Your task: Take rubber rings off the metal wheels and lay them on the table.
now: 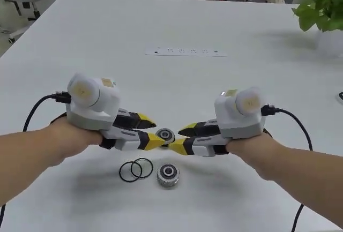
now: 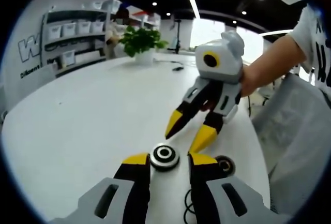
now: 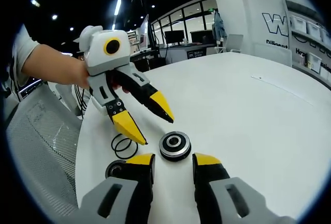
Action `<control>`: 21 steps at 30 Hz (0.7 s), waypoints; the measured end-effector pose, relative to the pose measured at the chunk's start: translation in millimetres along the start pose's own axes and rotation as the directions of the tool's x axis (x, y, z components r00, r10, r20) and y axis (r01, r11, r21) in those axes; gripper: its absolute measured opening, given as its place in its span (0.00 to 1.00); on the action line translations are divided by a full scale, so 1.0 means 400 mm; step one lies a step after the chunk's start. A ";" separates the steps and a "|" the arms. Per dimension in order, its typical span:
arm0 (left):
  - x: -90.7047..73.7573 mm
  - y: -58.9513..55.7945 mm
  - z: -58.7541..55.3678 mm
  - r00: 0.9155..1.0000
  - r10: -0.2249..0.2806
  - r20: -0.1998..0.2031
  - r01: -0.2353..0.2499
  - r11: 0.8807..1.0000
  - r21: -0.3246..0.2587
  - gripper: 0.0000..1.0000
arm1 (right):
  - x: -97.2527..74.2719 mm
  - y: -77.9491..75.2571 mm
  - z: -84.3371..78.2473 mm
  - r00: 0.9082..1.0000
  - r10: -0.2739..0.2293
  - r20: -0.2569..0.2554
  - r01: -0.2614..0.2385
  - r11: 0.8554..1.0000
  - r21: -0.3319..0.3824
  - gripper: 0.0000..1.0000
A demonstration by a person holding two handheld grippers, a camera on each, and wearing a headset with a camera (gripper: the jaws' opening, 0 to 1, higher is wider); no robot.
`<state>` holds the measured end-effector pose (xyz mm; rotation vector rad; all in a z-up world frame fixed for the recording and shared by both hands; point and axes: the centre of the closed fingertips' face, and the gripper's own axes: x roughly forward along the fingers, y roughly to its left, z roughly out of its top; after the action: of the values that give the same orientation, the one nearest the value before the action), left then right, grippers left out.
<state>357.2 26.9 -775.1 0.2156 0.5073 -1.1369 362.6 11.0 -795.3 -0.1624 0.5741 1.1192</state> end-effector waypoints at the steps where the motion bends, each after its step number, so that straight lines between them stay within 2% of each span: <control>1: 0.002 0.000 -0.001 1.000 -0.002 -0.002 0.002 1.000 -0.001 0.29 | 0.001 0.000 -0.001 1.000 0.001 0.000 -0.001 1.000 0.002 0.26; 12: 0.029 0.003 -0.004 1.000 -0.006 -0.004 0.006 1.000 -0.014 0.25 | 0.001 -0.001 -0.004 1.000 0.006 0.008 -0.006 1.000 0.013 0.26; 21: 0.043 0.012 -0.011 1.000 0.010 -0.021 -0.010 1.000 -0.007 0.20 | -0.005 -0.005 -0.012 1.000 0.006 0.003 -0.006 1.000 0.015 0.26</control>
<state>365.9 16.9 -787.8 0.2237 0.5284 -1.1234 362.0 6.7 -798.7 -0.1459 0.5806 1.1205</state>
